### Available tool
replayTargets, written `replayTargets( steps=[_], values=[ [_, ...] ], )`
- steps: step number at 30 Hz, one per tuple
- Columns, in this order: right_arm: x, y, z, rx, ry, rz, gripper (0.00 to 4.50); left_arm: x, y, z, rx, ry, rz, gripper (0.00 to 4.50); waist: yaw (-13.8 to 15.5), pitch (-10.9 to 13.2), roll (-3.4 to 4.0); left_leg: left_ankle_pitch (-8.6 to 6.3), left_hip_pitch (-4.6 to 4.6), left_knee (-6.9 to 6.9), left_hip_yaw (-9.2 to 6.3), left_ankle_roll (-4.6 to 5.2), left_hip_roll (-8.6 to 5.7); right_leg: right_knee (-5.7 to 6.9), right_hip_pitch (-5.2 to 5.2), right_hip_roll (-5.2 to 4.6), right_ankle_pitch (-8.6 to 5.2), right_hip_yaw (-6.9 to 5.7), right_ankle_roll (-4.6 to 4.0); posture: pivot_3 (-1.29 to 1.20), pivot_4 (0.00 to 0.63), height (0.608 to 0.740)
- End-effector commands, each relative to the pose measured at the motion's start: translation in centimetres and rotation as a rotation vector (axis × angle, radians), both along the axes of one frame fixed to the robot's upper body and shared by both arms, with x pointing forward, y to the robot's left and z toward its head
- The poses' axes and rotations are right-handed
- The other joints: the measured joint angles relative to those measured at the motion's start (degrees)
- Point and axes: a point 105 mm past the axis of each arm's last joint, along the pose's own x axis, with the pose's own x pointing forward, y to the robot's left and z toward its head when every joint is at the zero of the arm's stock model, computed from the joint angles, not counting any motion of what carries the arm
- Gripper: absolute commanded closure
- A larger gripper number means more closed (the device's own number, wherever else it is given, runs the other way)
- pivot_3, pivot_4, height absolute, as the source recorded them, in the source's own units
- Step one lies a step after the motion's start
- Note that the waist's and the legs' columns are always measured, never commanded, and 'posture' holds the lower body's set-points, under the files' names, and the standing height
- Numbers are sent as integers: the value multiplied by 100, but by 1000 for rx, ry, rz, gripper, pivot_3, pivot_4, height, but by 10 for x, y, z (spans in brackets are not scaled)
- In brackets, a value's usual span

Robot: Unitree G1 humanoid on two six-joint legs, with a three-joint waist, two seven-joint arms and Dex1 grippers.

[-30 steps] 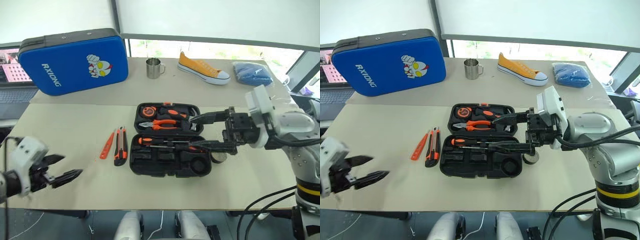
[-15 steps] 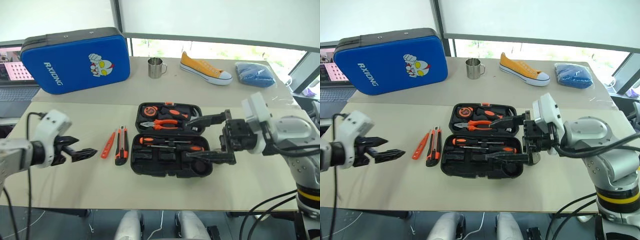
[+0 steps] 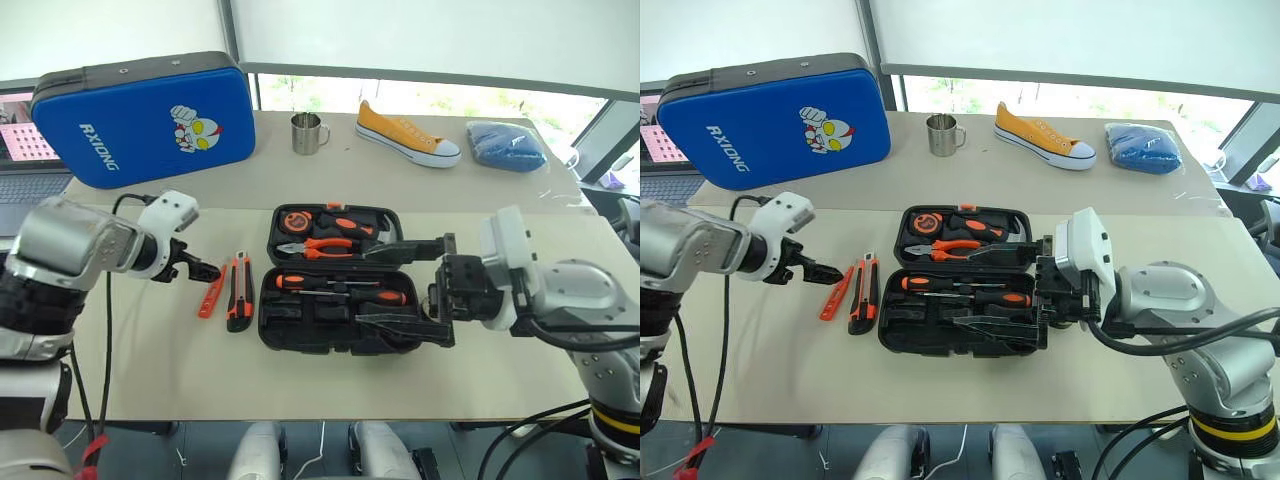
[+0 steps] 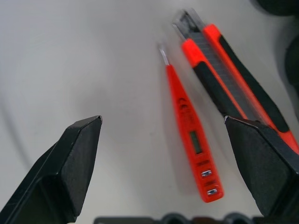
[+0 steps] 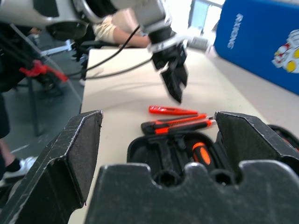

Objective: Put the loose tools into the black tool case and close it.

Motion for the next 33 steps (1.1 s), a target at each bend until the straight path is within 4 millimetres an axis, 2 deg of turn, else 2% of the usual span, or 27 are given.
replayTargets(
  steps=[1,3,11,13,14,21,24,30,33],
  values=[
    [-5,2,11,30,-56,-6,37,5,2,-6,56,-4,-18,0,2,0,0,0,0,0,0,0,0,0,0,0,0,0,0,0,150,739],
    [-4,1,12,40,-53,-20,37,6,3,-13,84,-1,-29,0,2,1,-2,0,-2,1,0,0,0,-1,-1,0,0,0,0,0,150,739],
    [-7,2,8,24,-44,-13,37,1,-16,-30,26,66,-52,0,57,1,-1,0,-1,8,-2,1,-3,0,7,-3,-1,0,4,0,150,739],
    [-11,3,7,9,-38,13,0,1,-16,-35,27,74,-48,498,70,0,0,0,-1,8,-2,1,-4,0,7,-4,-1,0,5,0,150,739],
    [-14,3,6,1,-33,28,0,0,-16,-37,27,79,-48,606,73,-1,1,0,0,8,-2,1,-5,0,7,-4,-1,0,5,0,150,739],
    [-17,1,3,-36,-26,61,0,0,-13,-41,25,95,-31,3040,98,-1,2,0,2,9,-2,1,-6,-1,12,-5,-1,0,6,0,150,739],
    [-17,1,2,-45,-22,61,0,2,1,-42,49,90,8,4007,100,-2,2,0,3,10,-2,1,-6,-1,12,-5,-1,0,6,0,150,739],
    [-17,-4,-3,-65,0,39,0,11,37,-35,82,33,115,4080,93,-4,5,0,13,9,-2,1,-3,2,16,-3,-1,0,5,0,150,739],
    [-18,-8,-7,-80,17,23,0,19,52,-23,106,-31,115,4081,50,-4,6,1,18,8,-1,1,-2,7,17,0,-1,1,3,0,150,739]
  ],
)
